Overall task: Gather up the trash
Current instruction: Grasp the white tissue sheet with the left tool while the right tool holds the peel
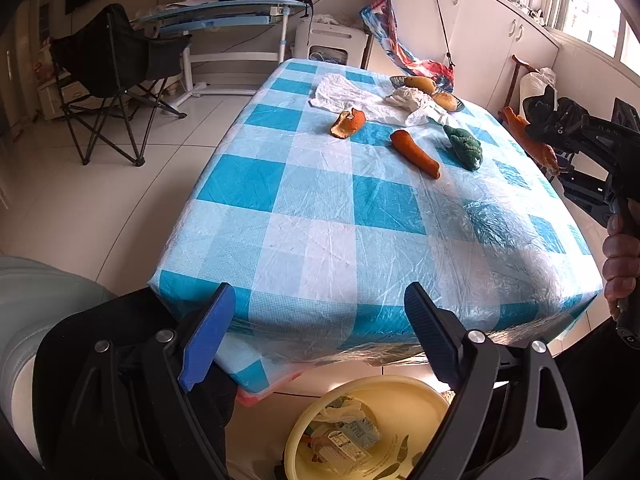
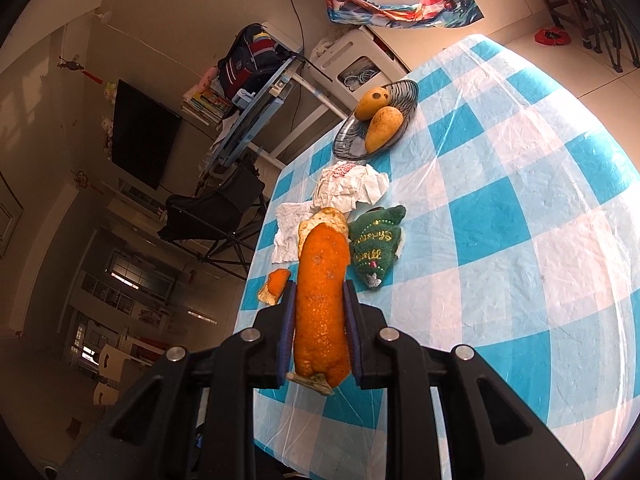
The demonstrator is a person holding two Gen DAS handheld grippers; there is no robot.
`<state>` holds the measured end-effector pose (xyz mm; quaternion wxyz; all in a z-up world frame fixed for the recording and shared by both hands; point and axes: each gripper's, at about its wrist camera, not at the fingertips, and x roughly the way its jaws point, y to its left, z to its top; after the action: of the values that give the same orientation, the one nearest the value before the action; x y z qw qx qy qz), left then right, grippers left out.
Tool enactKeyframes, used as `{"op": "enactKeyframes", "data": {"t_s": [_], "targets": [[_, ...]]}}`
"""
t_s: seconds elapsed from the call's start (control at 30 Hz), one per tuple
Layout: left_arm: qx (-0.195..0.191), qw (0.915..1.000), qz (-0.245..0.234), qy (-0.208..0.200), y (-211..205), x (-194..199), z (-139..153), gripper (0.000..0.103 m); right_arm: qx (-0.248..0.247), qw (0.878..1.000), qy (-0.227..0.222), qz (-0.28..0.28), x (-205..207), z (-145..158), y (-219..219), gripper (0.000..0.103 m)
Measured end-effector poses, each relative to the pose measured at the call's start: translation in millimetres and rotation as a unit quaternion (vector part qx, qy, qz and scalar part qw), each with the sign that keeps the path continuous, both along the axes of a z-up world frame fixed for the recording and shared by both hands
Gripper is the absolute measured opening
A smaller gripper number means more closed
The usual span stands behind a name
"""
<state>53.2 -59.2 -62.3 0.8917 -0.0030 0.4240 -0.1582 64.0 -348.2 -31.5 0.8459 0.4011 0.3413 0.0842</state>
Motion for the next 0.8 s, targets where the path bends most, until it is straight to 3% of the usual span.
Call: {"op": "enactKeyframes", "data": {"t_s": [0.13,0.33,0.53,0.7,0.73,0.77,0.8], "targets": [[-0.014,0.9993,-0.018,-0.028,-19,33,27,0.084,0.012,1.0,-0.005,-0.005,0,0,-1,0.024],[-0.029,0.9972,-0.055,-0.042,-70,124,61,0.093,0.026,1.0,-0.002,-0.007,3,-6,-3,0.025],[0.02,0.9959,-0.086,0.017,-126,215,24,0.094,0.051,0.999,0.008,-0.007,6,-17,-9,0.026],[0.056,0.9923,-0.099,0.048,-150,251,-8,0.094,0.064,0.998,0.01,0.003,7,-20,-8,0.026],[0.065,0.992,-0.101,0.038,-155,252,-9,0.093,0.067,0.998,0.01,0.004,8,-21,-8,0.026],[0.072,0.9909,-0.109,0.034,-160,252,-10,0.088,0.069,0.998,0.009,0.005,7,-20,-8,0.026],[0.075,0.9899,-0.117,0.026,-163,250,-9,0.075,0.071,0.997,0.009,0.005,7,-21,-9,0.026]]}}
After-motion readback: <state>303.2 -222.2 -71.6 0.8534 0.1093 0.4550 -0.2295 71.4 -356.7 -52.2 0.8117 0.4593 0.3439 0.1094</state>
